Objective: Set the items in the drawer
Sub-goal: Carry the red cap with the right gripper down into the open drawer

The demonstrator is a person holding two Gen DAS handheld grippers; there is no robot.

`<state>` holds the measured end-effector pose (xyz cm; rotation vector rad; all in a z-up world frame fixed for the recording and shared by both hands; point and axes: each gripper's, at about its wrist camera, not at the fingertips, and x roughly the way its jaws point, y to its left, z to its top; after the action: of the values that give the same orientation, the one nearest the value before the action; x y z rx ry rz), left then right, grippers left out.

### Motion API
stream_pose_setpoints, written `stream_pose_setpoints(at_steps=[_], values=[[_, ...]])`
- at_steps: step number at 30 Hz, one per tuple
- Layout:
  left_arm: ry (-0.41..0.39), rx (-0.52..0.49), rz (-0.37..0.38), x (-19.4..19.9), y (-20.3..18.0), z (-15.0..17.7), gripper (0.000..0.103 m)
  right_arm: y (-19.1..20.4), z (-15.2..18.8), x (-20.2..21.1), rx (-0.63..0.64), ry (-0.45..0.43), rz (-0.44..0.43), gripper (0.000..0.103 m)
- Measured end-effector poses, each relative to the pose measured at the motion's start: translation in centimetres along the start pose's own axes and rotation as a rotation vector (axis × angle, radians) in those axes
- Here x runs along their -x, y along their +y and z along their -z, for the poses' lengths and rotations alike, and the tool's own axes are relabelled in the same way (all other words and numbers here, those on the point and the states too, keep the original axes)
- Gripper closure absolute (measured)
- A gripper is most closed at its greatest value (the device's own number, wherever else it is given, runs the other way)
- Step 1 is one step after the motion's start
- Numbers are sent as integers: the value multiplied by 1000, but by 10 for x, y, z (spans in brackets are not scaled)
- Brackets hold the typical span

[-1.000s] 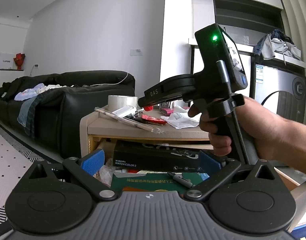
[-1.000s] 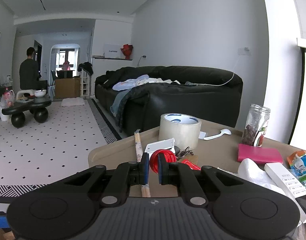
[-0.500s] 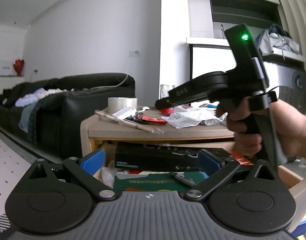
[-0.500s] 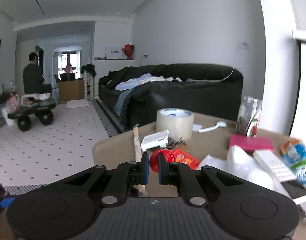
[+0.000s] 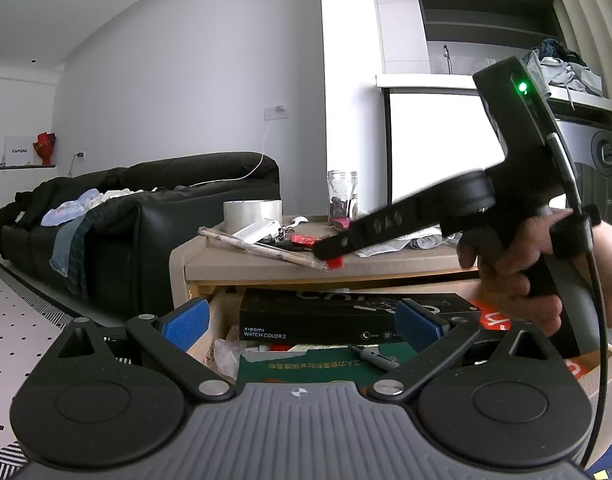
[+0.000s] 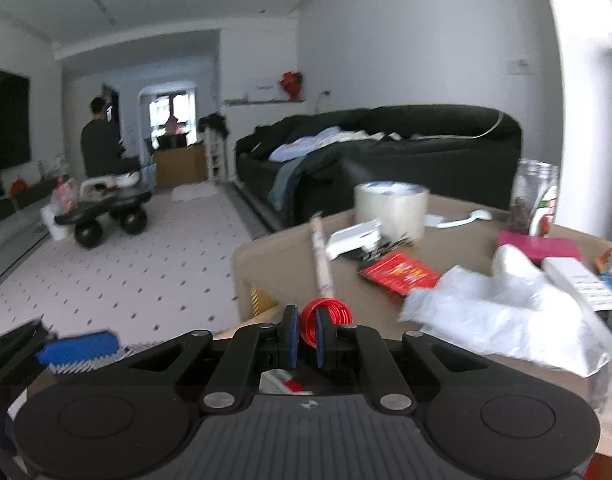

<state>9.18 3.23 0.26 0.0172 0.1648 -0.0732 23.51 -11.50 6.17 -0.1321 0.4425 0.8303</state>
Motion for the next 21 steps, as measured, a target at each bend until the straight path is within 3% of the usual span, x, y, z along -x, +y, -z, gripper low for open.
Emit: stream_pose_setpoints(at_steps=[21], values=[[9, -8, 44, -1, 2, 1, 2, 3, 20, -36, -94, 262, -101, 93]])
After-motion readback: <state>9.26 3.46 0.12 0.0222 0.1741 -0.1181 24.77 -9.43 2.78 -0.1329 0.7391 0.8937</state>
